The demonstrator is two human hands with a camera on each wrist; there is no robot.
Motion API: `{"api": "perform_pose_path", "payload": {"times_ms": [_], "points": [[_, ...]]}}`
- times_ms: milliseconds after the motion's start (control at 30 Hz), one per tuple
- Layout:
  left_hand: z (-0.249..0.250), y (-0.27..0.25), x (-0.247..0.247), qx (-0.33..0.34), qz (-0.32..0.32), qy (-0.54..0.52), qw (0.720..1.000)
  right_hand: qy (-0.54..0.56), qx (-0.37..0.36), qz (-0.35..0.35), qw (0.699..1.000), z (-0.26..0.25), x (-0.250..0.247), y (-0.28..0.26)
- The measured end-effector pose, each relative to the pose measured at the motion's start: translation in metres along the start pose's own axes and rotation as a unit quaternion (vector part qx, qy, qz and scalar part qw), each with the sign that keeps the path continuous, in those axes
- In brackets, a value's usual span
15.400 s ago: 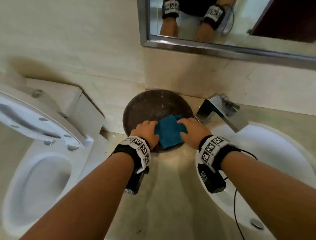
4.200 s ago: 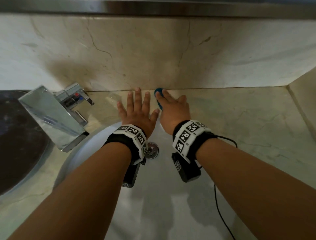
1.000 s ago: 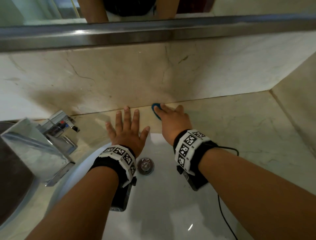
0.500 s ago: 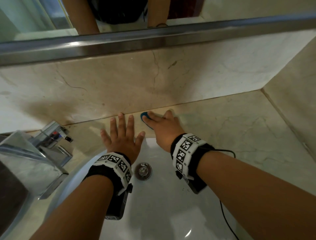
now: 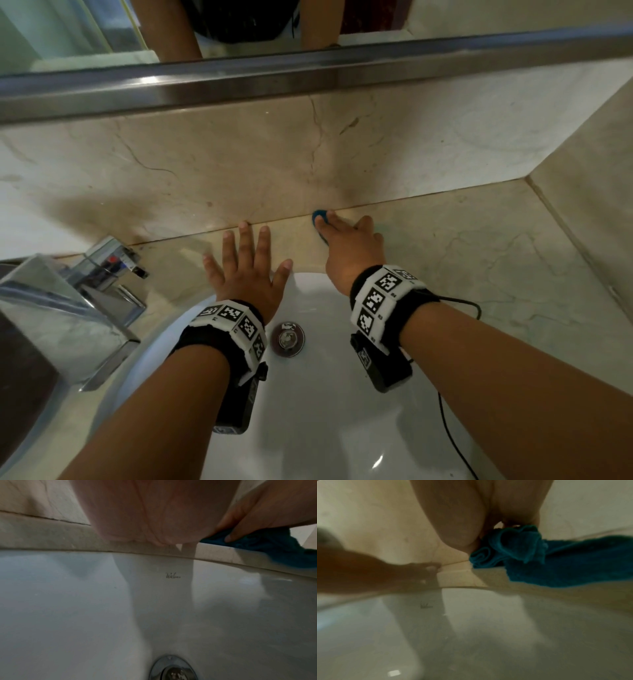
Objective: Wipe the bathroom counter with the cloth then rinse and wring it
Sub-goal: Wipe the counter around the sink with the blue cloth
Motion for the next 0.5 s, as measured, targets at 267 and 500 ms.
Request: {"api": "perform_pose_path", "payload": {"times_ms": [267,500], "points": [[0.0,0.0,-0.001,-0.008,-0.003,0.015,1.0,-0.033,-0.128,0.03,0.991,-0.032,0.01,0.004],[0.0,-0.001,-0.002,-0.005,-0.002,0.006,1.0,-0.027,-0.02,0.022,0.999,0.016,0.001,0.004]]}}
Point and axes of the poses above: each hand's wrist, its own y-axis towards the middle knuckle, its own x-axis out of the palm, z = x × y, the point moved 4 cm from there along y, towards the middle knuckle, and after that the axes turned 4 degrees about -z, right-handed, at the moved point
